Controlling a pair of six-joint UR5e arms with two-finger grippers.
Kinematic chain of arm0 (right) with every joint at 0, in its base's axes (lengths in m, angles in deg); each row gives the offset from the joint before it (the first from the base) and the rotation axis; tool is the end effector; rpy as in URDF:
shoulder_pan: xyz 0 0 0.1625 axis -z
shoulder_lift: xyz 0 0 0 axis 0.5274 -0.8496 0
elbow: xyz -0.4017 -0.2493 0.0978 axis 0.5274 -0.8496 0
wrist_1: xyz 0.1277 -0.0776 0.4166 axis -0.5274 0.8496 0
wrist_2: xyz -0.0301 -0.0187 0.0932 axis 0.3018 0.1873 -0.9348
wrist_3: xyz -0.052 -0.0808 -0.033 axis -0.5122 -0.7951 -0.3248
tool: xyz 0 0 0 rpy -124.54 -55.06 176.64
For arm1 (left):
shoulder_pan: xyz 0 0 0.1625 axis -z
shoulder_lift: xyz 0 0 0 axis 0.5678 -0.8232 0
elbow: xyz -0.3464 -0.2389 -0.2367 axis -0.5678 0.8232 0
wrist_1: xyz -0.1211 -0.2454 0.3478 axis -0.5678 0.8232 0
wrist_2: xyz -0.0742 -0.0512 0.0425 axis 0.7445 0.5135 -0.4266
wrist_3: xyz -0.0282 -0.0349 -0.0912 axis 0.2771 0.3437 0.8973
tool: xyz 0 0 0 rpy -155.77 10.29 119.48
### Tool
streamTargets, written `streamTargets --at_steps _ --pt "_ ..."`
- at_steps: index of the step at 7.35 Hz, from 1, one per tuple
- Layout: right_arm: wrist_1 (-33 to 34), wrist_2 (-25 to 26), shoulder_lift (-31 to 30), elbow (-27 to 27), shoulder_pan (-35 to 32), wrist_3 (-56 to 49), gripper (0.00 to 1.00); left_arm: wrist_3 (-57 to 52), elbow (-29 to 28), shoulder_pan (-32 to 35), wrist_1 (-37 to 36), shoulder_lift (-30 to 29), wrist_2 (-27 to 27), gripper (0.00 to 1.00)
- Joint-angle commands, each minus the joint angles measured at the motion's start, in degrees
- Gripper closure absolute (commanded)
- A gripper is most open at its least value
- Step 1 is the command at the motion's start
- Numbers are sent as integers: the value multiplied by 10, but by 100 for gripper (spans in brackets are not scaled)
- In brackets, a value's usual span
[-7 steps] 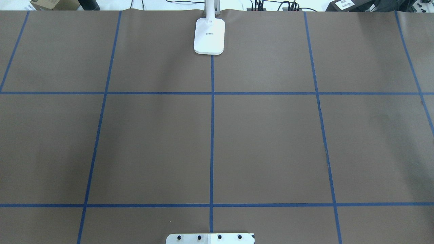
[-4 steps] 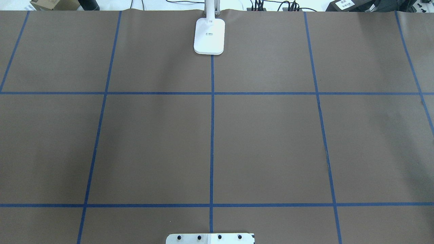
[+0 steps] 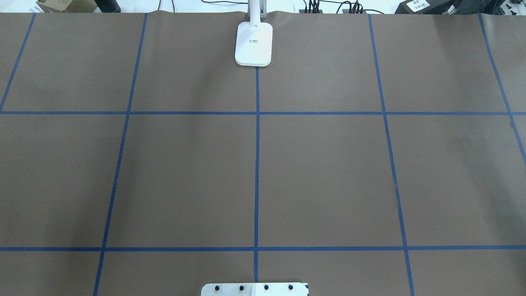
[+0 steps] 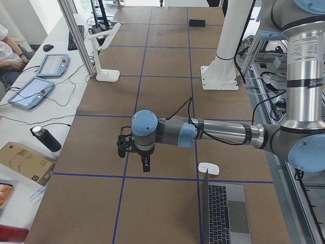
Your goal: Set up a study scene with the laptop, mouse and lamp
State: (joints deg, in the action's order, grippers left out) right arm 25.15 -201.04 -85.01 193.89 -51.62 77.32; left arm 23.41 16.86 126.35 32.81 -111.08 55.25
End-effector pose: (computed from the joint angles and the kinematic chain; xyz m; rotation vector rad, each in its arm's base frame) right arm 0.0069 -0.4782 0.6156 0.1362 -0.8047 -0.0678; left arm -0.0716 -0.4560 0.6721 0.0053 0.8451 -0.2221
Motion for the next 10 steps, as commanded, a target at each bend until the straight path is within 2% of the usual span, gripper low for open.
streamTargets --at_steps 1,2,4,5,8,10 --pt "-6 0 0 1 7 0 1 2 61 55 -2 99 -39 1" --pt "-44 4 -1 -1 22 0 0 3 83 68 -4 140 -38 0" --pt "-53 -3 1 0 33 0 0 8 86 171 -4 186 -40 0" --pt "-54 -5 0 1 33 0 0 11 85 175 -12 194 -42 1" --pt "-56 -16 0 2 33 3 0 218 105 191 -37 195 -40 1" --pt "-56 -21 0 5 33 3 0 283 101 190 -52 224 -42 1"
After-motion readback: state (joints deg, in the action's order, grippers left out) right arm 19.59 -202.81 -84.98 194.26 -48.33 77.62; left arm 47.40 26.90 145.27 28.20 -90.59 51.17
